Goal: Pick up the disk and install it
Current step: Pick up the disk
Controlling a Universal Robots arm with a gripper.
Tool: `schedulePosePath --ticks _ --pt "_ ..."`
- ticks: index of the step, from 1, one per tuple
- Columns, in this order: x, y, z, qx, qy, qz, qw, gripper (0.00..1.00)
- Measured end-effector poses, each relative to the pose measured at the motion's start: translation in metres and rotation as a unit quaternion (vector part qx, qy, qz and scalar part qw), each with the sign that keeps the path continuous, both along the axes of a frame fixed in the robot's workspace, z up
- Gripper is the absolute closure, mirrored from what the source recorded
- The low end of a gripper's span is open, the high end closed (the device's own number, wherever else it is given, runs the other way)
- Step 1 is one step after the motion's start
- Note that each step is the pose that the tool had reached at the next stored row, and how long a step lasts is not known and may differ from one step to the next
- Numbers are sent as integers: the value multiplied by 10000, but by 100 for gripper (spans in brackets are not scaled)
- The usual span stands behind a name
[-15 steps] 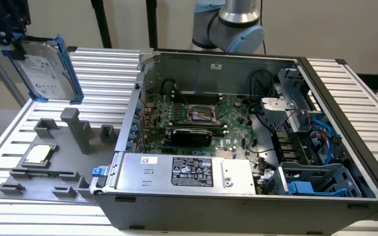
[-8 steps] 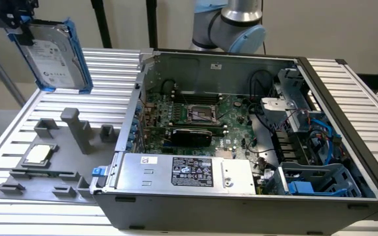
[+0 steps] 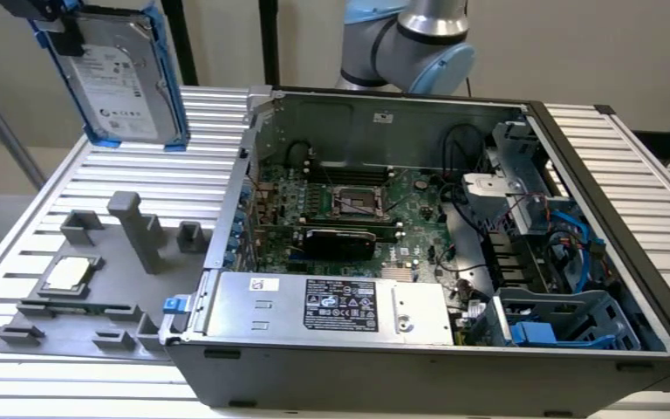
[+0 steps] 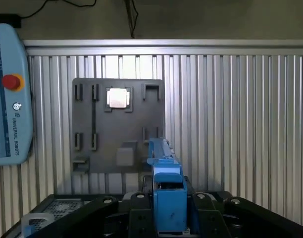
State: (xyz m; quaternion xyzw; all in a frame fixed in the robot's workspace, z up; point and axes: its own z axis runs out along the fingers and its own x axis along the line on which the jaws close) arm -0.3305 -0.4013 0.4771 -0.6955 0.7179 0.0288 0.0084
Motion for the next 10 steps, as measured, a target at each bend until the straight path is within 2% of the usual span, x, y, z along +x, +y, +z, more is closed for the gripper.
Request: schedulePosePath --ticks 4,10 --pt "173 -40 89 1 -1 1 10000 100" --pt "425 -109 165 1 -1 5 10000 100"
